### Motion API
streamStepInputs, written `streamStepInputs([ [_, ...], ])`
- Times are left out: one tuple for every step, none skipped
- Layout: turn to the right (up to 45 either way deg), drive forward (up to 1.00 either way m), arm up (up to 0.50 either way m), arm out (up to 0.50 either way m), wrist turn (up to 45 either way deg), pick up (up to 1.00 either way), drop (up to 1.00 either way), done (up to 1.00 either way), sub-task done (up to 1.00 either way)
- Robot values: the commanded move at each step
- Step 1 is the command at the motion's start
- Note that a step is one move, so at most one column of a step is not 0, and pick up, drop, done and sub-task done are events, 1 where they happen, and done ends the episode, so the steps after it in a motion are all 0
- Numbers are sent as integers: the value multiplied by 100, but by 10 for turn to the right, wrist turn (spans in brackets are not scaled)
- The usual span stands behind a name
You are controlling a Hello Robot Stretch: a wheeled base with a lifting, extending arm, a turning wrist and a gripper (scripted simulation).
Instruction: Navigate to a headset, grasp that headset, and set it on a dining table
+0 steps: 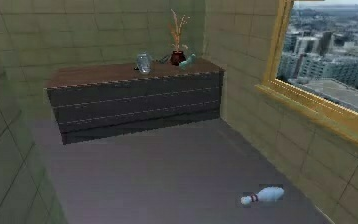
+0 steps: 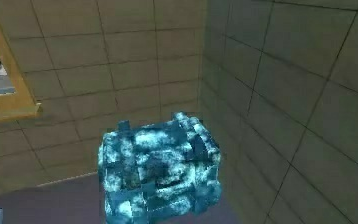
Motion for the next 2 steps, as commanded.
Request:
streamStepInputs([
  [0, 100, 0, 0, 0, 0, 0, 0, 0],
  [0, 100, 0, 0, 0, 0, 0, 0, 0],
])
